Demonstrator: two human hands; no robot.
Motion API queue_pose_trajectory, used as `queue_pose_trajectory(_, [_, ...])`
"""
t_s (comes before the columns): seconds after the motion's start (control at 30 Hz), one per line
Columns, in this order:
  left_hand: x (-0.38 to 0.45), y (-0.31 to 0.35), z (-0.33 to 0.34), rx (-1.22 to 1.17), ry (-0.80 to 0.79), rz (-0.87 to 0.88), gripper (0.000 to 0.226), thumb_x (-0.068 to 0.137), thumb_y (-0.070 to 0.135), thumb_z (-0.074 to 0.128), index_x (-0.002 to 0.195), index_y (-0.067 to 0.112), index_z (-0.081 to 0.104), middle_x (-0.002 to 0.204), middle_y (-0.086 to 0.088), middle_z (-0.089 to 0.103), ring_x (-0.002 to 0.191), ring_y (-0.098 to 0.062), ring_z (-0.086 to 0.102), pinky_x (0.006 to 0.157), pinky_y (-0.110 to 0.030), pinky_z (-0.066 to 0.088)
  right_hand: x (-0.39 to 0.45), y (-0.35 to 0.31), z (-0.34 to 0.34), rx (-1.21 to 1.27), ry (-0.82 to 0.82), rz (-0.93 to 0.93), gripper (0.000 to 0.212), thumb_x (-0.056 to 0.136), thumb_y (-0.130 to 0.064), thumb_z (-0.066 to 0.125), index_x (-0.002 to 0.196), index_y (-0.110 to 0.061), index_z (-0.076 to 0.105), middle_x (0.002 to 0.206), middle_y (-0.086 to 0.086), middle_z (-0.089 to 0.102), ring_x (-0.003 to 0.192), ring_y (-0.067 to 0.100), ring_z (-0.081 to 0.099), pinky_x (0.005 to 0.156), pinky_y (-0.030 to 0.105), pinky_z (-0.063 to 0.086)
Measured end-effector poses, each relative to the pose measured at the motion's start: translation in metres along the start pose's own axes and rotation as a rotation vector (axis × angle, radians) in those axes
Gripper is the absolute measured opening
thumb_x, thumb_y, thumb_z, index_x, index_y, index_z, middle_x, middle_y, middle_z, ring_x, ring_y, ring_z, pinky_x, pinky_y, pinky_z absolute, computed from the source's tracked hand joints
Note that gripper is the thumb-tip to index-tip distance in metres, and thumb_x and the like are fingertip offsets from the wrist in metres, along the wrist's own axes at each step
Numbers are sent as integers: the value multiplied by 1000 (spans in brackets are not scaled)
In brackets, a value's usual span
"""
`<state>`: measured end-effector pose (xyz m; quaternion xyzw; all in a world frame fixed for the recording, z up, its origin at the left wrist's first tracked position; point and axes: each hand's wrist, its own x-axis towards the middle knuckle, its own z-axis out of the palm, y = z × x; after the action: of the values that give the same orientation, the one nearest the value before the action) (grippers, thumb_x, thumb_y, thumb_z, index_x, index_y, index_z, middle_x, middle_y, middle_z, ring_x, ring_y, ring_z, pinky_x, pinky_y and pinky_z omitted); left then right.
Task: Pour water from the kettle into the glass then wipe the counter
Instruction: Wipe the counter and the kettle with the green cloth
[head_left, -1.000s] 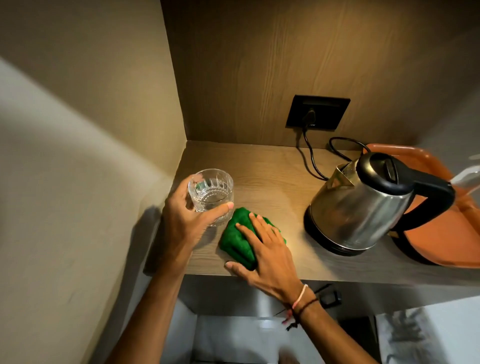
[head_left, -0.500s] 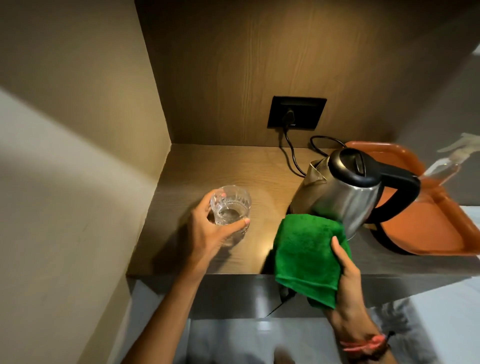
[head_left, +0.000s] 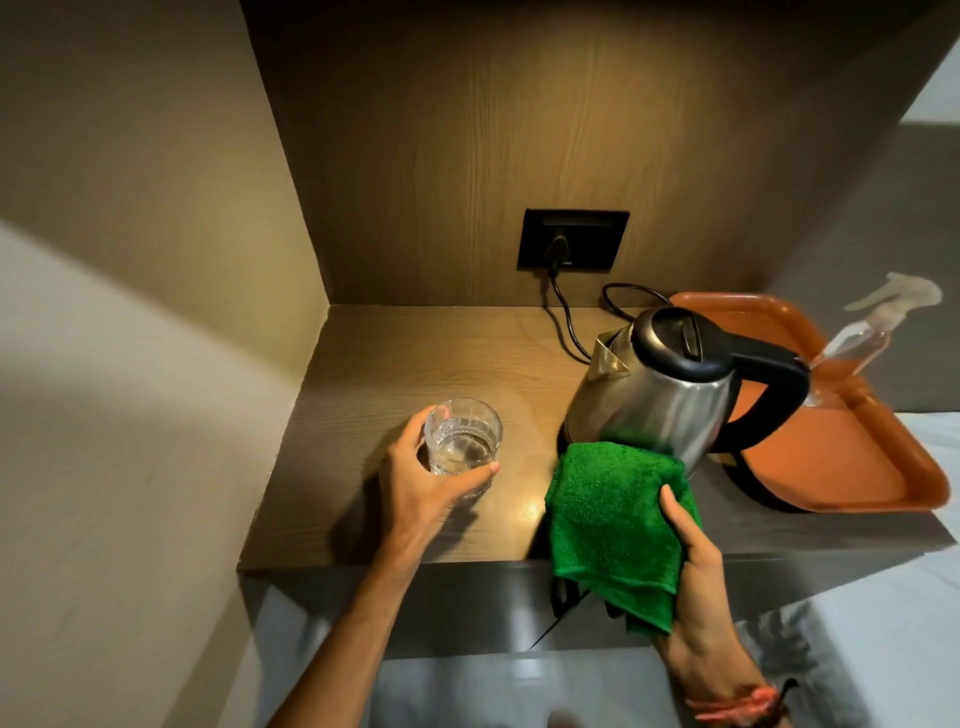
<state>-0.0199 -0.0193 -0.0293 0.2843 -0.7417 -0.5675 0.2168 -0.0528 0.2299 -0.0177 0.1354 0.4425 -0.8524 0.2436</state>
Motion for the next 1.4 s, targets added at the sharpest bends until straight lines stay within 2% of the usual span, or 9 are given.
queue_pose_trajectory(0.13, [0, 0, 2, -1, -30, -1, 98, 49, 16, 103, 137, 15, 59, 124, -1, 69, 122, -22, 66, 106, -40, 55, 2, 0, 2, 10, -11, 12, 41, 89, -47, 70, 114, -17, 83, 117, 24, 81, 75, 40, 82, 47, 42, 62])
queue_pose_trajectory(0.3, [-7, 13, -9, 38, -102, 27, 127, 53, 30, 101, 158, 18, 32, 161, -6, 44, 147, -20, 42, 123, -38, 35, 0, -1, 7, 7, -27, -16, 38, 87, -36, 75, 120, -17, 81, 123, 21, 80, 102, 41, 80, 70, 52, 66])
queue_pose_trajectory(0.47, [-47, 51, -19, -116, 126, 286, 70, 74, 51, 77, 135, 23, 59, 134, 0, 67, 125, -9, 65, 103, -23, 53, -16, -12, 12, -63, -111, -8, 46, 76, -26, 79, 117, -6, 79, 102, 19, 84, 77, 35, 83, 47, 40, 63])
queue_pose_trajectory(0.67, [-76, 89, 25, -375, -388, -66, 67, 68, 46, 83, 129, 22, 67, 121, 0, 78, 118, -12, 72, 98, -30, 57, -37, -39, 3, -32, -155, -92, 37, 78, -24, 80, 114, -15, 83, 116, 19, 82, 96, 36, 82, 72, 47, 66])
queue_pose_trajectory(0.77, [-86, 103, 57, -418, -598, -119, 38, 77, 24, 82, 115, 29, 77, 117, 0, 80, 113, -17, 75, 88, -30, 63, -45, -61, -10, -56, -74, -182, 47, 79, -27, 81, 123, -14, 79, 124, 22, 79, 105, 39, 79, 88, 59, 63])
queue_pose_trajectory(0.93, [-103, 125, 123, -403, -593, -117, 43, 81, 5, 84, 118, 22, 71, 111, -6, 81, 105, -25, 78, 89, -45, 63, -49, -105, -47, -78, 146, -316, 41, 80, -14, 82, 120, -7, 78, 128, 31, 74, 111, 44, 71, 106, 67, 52])
queue_pose_trajectory(1.2, [-135, 144, 249, -373, -645, -92, 49, 97, -10, 57, 130, 26, 62, 124, 0, 75, 119, -18, 71, 106, -46, 55, -18, -178, -131, -220, 417, -430, 18, 91, -4, 79, 109, -5, 80, 101, 18, 85, 97, 38, 81, 68, 38, 68])
queue_pose_trajectory(1.3, [-135, 145, 287, -337, -635, -83, 57, 99, -11, 51, 117, 42, 60, 113, 20, 75, 107, 1, 72, 90, -21, 59, 16, -200, -157, -355, 503, -445, 33, 85, -9, 88, 113, -9, 73, 108, 19, 82, 101, 40, 80, 84, 49, 68])
queue_pose_trajectory(1.4, [-128, 143, 318, -279, -587, -83, 56, 99, -10, 50, 143, 26, 52, 135, 0, 67, 122, -11, 67, 104, -35, 56, 51, -224, -173, -537, 524, -398, 50, 80, -16, 94, 120, -13, 64, 120, 18, 75, 108, 36, 76, 96, 54, 62])
